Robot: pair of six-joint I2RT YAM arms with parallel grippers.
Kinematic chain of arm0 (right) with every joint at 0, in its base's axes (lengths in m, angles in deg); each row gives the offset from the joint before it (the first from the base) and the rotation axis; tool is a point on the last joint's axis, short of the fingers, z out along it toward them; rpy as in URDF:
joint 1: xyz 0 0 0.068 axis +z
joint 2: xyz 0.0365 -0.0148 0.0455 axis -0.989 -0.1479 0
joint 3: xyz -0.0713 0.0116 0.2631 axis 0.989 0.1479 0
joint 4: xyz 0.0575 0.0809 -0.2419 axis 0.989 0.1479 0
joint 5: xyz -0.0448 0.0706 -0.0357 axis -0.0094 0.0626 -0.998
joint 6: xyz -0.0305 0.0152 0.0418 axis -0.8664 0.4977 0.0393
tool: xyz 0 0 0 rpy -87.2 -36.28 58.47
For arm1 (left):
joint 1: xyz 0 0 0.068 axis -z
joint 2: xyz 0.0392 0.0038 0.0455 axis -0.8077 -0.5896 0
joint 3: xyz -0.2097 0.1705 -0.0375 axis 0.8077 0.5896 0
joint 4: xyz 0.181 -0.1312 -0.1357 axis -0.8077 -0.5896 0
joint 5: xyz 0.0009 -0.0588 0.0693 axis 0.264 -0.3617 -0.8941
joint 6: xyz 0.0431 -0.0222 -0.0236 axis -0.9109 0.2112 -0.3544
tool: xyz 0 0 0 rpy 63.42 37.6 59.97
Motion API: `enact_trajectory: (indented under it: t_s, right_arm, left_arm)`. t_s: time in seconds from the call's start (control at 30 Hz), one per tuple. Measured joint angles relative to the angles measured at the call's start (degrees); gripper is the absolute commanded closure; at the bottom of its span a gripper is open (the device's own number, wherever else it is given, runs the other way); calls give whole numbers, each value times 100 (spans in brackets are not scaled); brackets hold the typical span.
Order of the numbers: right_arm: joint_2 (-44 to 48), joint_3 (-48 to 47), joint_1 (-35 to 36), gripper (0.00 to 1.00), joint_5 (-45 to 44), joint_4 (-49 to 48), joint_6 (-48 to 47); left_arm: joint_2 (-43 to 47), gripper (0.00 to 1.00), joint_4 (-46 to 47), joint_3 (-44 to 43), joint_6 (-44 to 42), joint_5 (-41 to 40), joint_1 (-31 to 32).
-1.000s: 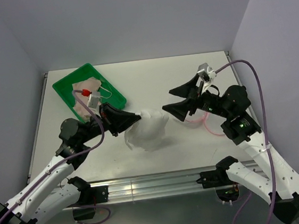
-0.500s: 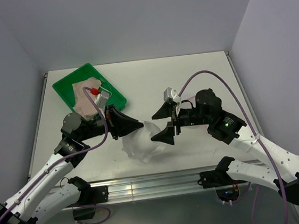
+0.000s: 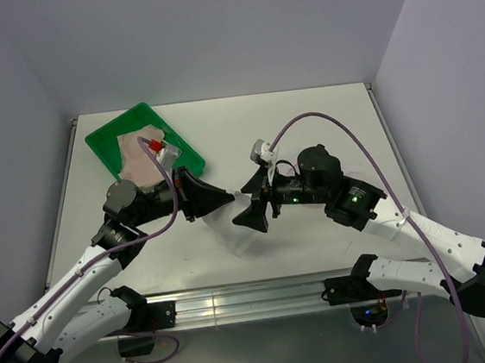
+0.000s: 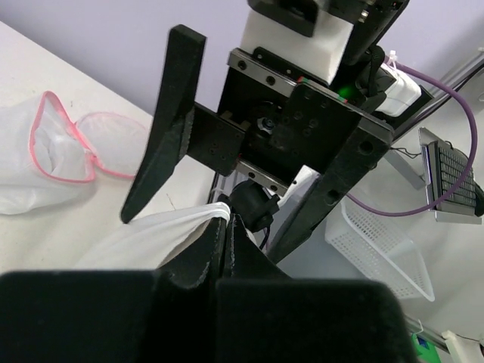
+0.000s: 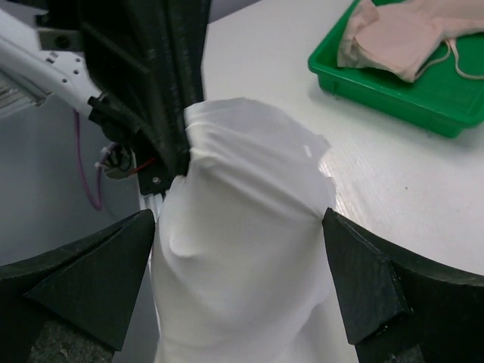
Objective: Place the bra in the laundry bag and zip it closed
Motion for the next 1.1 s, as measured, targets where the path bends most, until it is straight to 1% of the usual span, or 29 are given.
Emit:
enact_trajectory:
  t_s: [0.27,0.33,0.43,0.53,0.57,0.63,0.67,0.7,0.73,0.77,0.8,0.83,0.87,0.93,1.0,1.1]
  right_arm:
    - [-476,-201,205,0,-634,35,153]
    - [-540,-201,232,2,-695,63,146]
    - [-566,-201,234,7,-726,109,122]
    - [-501,-146,234,21,-634,28,96]
    - [-450,-85,234,35,-566,-24,96]
    - [-330,66,234,56,-402,-146,109]
    - [-284,105,234,74,-358,-166,118]
    - [-238,142,234,80,-330,-195,111]
    - [-201,155,219,83,-293,-197,170]
    - [-181,155,192,88,-273,-205,232]
    - [-164,155,157,91,-271,-205,280]
    - [-142,157,92,93,-271,-201,365]
    - [-122,168,-9,99,-280,-201,459]
    - [-55,227,-293,100,-376,-203,721]
    - [118,348,-752,100,-603,-186,1056]
    - [511,498,-1294,100,-1147,-76,1414]
  left_arm:
    - [-20,100,179,33,136,2,0]
    - [-20,100,203,44,140,7,4]
    - [-20,100,223,46,144,9,4]
    - [-20,100,238,46,146,15,4]
    - [-22,100,249,46,146,20,7]
    - [-22,100,260,46,144,20,7]
    - [-26,98,258,46,136,15,4]
    - [-31,94,254,46,133,11,7]
    - [-35,80,236,44,114,-24,7]
    - [-35,68,199,44,66,-63,7]
    - [-33,58,146,35,22,-107,7]
    - [-28,37,81,20,-17,-195,7]
    - [-20,30,-4,-11,-96,-269,7]
    - [28,23,-212,-98,-181,-501,9]
    - [133,25,-409,-175,-297,-833,15]
    - [396,28,-708,-210,-422,-1615,15]
